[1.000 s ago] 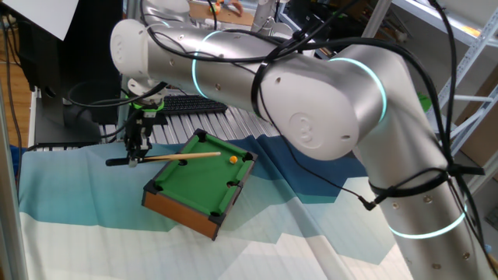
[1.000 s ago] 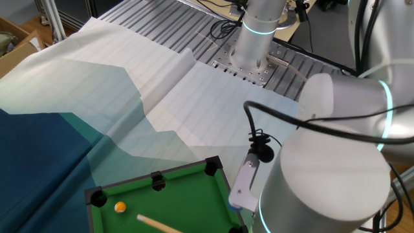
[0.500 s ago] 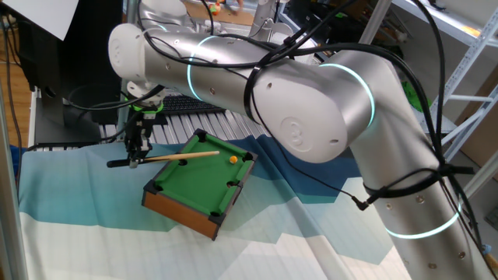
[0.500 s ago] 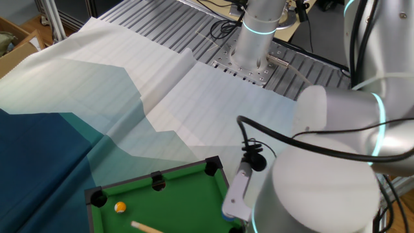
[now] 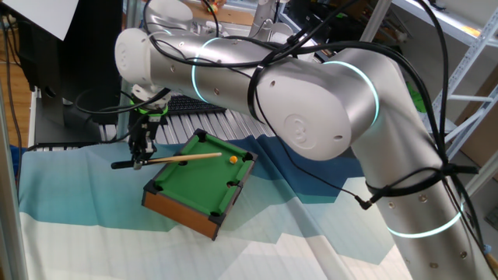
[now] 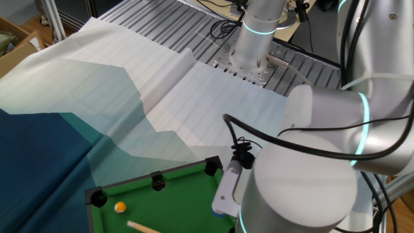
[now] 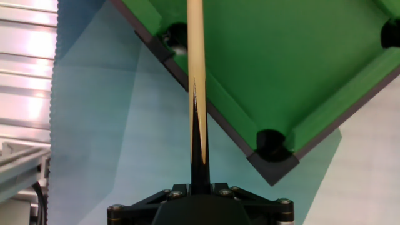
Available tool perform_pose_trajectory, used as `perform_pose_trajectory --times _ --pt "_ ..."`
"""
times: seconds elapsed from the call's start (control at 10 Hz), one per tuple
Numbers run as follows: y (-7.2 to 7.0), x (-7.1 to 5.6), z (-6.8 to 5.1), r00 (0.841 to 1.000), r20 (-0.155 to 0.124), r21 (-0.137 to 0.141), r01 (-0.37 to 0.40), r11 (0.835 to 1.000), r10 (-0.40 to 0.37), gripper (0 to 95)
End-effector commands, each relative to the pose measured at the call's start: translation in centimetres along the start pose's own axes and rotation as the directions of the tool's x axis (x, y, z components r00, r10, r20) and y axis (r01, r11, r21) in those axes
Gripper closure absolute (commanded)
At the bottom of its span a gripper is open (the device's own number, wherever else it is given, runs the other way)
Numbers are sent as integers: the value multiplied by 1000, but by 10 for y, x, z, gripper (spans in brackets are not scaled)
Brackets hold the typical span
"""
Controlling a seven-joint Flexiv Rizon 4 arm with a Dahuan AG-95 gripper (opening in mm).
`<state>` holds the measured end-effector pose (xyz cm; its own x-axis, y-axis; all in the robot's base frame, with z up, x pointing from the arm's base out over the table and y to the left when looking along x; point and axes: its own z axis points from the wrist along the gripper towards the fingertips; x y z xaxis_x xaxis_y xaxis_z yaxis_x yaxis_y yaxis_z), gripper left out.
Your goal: Hit the pool ball
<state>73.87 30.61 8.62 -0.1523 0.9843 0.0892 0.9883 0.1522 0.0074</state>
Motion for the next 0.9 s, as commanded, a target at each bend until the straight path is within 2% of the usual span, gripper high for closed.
perform_pose_trajectory --times 0.1,0.6,0.9 --pt "1 -3 2 1000 -3 1 -5 1000 5 950" --pt "-6 -9 7 1000 -1 -3 -17 1000 17 950" --pt "-11 -8 9 1000 -11 -3 -16 1000 16 950"
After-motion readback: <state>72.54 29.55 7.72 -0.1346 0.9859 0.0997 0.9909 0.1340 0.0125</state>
